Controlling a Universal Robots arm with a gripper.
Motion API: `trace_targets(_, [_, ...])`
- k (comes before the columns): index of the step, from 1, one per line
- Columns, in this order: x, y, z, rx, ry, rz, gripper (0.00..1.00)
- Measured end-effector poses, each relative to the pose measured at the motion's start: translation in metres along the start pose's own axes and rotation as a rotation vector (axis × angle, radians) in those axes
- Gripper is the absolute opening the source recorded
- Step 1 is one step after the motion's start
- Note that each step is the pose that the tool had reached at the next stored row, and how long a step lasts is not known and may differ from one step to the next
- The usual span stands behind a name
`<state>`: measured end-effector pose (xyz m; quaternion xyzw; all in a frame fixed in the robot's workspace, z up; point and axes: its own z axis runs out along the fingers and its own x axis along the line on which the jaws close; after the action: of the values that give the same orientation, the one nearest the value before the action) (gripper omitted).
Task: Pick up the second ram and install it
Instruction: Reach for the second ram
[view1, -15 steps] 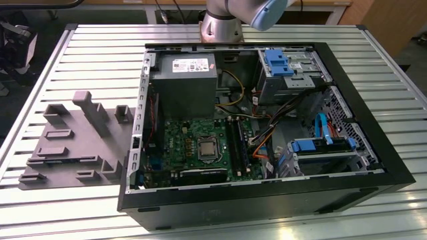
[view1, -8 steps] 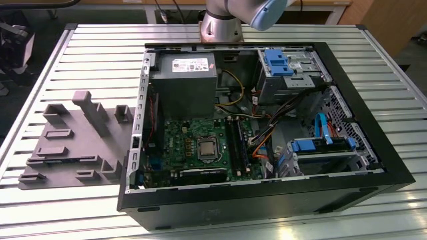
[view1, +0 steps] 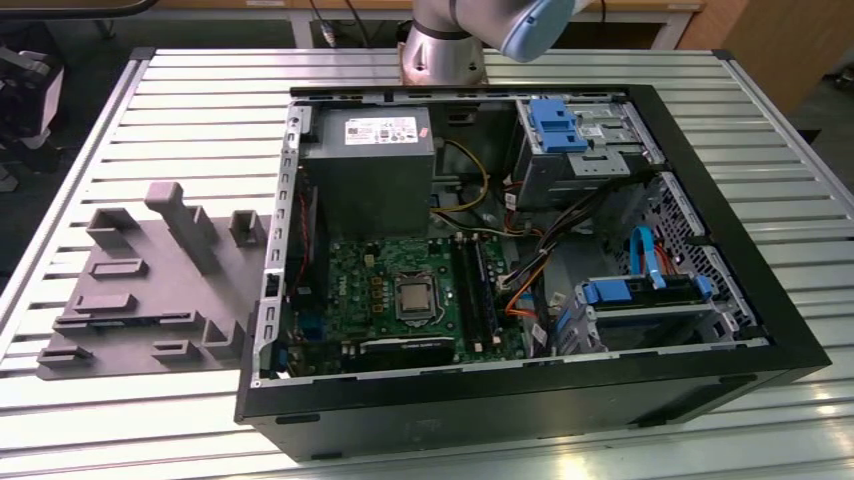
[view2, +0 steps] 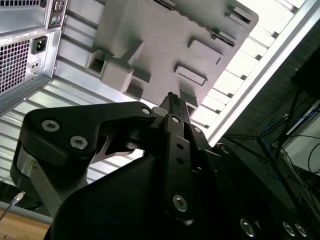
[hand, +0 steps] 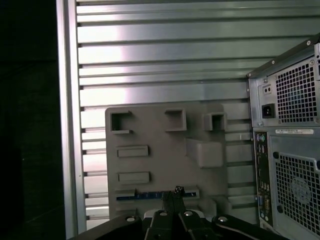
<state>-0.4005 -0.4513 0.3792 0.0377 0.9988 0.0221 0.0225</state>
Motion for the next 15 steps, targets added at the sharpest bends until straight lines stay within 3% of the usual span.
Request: trace_targets(15, [0.0067,-0.0014,0.0016,0.0,0.0,0.0,0.11])
